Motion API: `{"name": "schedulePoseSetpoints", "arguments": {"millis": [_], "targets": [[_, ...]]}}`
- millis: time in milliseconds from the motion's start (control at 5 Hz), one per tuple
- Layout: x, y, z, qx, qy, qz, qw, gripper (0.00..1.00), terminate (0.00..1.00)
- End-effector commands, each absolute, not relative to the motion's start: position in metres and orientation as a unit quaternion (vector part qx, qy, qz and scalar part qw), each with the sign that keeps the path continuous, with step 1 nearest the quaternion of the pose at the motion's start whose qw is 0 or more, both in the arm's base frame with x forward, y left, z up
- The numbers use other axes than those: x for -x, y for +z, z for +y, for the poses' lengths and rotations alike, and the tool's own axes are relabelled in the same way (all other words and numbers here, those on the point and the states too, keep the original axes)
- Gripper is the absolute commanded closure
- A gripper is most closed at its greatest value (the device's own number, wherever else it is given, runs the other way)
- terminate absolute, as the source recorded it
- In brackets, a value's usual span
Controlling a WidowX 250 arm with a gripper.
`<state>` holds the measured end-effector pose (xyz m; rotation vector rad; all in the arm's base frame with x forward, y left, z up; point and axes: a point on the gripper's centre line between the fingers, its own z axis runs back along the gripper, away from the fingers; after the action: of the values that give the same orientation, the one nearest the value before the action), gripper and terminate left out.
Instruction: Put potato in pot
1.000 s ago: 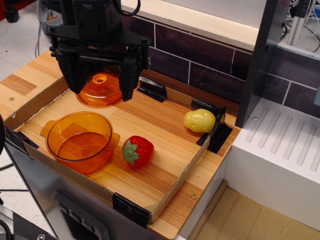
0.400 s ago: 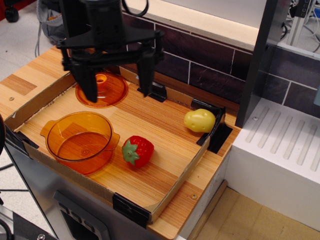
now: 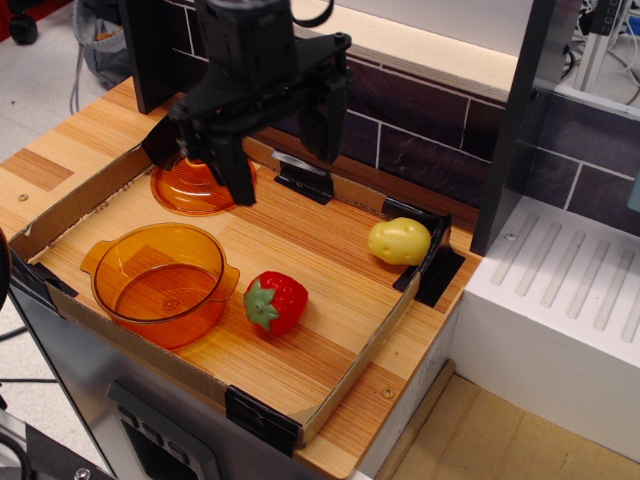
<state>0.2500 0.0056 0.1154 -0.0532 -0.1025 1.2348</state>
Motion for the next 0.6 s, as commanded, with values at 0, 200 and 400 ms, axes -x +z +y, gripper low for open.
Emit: {"name": "schedulePoseSetpoints", "arguments": {"millis": [0,200,400], "targets": [[-0.278,0.110,0.011,0.059,0.682,-0.090,0.723,0.00,0.00],[-0.297,0.105,0.011,0.091,0.695,-0.081,0.708,0.00,0.00],[-0.310,0.097,0.009,0.089,0.700,-0.054,0.707,0.00,0.00]]}}
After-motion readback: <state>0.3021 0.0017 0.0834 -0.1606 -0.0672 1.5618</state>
